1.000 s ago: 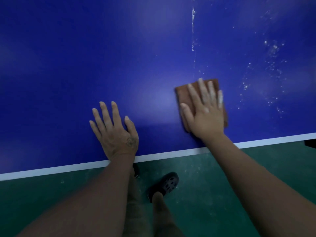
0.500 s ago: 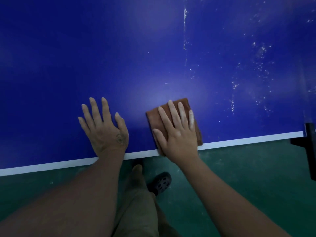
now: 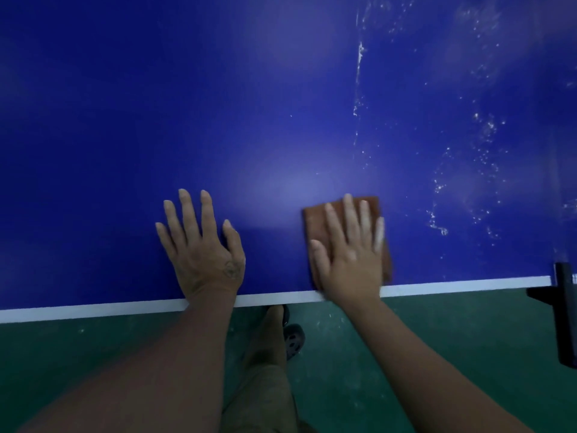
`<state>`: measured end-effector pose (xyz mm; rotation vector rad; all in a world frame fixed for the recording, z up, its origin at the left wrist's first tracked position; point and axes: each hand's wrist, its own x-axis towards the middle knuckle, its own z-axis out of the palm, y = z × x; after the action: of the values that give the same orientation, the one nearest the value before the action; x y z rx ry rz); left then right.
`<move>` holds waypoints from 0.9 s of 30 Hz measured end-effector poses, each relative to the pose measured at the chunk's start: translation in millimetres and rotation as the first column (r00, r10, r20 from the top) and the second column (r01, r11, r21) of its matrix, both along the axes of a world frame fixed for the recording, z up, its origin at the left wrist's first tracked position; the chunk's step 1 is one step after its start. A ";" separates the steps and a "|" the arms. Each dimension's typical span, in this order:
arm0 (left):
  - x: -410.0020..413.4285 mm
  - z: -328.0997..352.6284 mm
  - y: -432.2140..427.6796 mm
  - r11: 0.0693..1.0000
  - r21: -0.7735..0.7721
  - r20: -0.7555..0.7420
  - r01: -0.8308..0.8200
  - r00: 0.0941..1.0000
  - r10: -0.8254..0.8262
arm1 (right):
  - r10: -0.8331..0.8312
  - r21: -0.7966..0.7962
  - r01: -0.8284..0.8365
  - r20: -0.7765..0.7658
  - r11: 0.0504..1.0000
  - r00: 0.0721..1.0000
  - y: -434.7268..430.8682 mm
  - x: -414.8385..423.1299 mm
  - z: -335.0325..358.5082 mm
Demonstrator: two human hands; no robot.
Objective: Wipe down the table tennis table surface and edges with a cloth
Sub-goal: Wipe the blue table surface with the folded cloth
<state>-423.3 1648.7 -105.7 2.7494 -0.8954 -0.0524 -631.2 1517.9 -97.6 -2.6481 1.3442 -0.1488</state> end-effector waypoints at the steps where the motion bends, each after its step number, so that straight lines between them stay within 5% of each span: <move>1: 0.4 -0.4 -0.1 1.000 0.002 0.001 0.000 1.000 0.000 | 0.043 -0.002 -0.043 0.024 0.999 0.999 -0.4 22.6 -0.9; 8: 1.3 1.2 0.1 1.000 -0.016 -0.020 -0.008 1.000 0.007 | 0.178 -0.031 -0.176 0.060 0.984 0.982 -58.7 67.3 -2.0; 15: 1.9 3.0 -1.2 1.000 -0.004 -0.059 -0.016 0.998 0.015 | -0.270 0.029 0.271 -0.048 0.962 0.962 -136.3 -13.0 10.3; 18: 3.1 2.9 -0.7 1.000 0.004 -0.072 -0.013 0.997 0.013 | -0.321 0.041 0.324 -0.071 0.945 0.944 -128.4 -11.9 12.1; 27: 3.8 0.9 1.6 1.000 0.031 -0.083 0.001 0.997 0.001 | -0.003 -0.008 0.004 0.060 1.000 0.998 -54.7 152.9 7.8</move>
<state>-419.5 1650.2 -104.8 2.7535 -0.8798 -0.1808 -478.3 1463.2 -89.7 -2.6257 1.3322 -0.2330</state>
